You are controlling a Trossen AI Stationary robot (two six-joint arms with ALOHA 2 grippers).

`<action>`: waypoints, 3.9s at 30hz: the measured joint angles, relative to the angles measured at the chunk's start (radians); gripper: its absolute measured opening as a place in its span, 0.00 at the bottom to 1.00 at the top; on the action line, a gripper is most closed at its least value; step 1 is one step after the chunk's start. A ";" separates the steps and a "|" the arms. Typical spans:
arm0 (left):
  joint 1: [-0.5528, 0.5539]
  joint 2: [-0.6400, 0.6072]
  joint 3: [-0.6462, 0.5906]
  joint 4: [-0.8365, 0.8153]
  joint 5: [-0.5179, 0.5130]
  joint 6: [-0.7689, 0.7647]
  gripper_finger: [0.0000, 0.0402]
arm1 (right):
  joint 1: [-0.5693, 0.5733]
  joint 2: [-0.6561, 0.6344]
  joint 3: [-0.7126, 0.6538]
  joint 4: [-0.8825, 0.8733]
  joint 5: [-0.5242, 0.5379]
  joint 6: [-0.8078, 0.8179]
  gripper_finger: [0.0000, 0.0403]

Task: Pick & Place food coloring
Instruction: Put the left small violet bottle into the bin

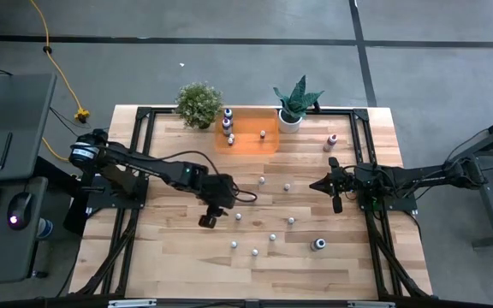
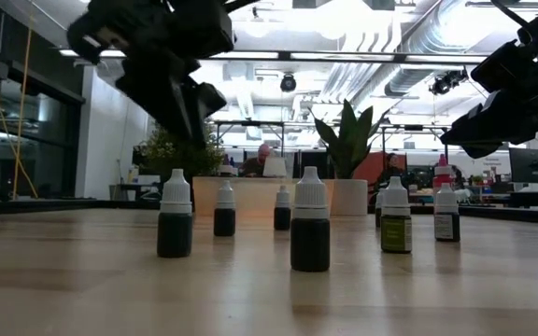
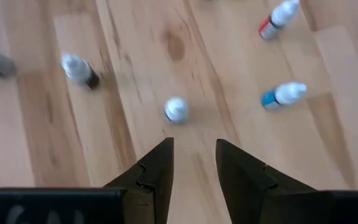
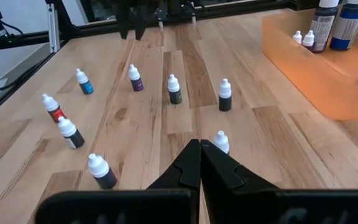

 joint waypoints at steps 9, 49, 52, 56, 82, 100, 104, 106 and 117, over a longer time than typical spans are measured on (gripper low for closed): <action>0.002 0.000 -0.100 0.160 -0.052 0.052 0.29 | 0.000 0.000 0.000 0.000 0.000 0.000 0.00; -0.006 0.097 -0.134 0.360 -0.045 0.106 0.63 | 0.000 0.000 0.000 0.000 0.000 0.000 0.00; -0.004 0.097 -0.083 0.254 -0.075 0.106 0.63 | 0.000 0.000 0.000 0.000 0.000 0.000 0.00; -0.004 0.115 -0.032 0.190 -0.090 0.106 0.63 | 0.000 0.000 0.000 0.000 0.000 0.000 0.00; -0.013 0.231 0.177 -0.083 -0.075 0.072 0.63 | 0.000 0.027 0.000 0.000 0.000 0.000 0.00; -0.024 0.263 0.177 -0.043 -0.052 0.046 0.61 | 0.000 0.026 0.000 0.000 0.000 0.000 0.00; -0.024 0.263 0.177 -0.043 -0.051 0.046 0.53 | 0.000 0.026 0.000 0.000 0.000 0.000 0.00; -0.024 0.263 0.177 -0.043 -0.050 0.046 0.48 | 0.000 0.026 0.000 0.000 0.000 0.000 0.00; -0.024 0.263 0.177 -0.043 -0.050 0.045 0.34 | 0.000 0.026 0.000 0.000 0.000 0.000 0.00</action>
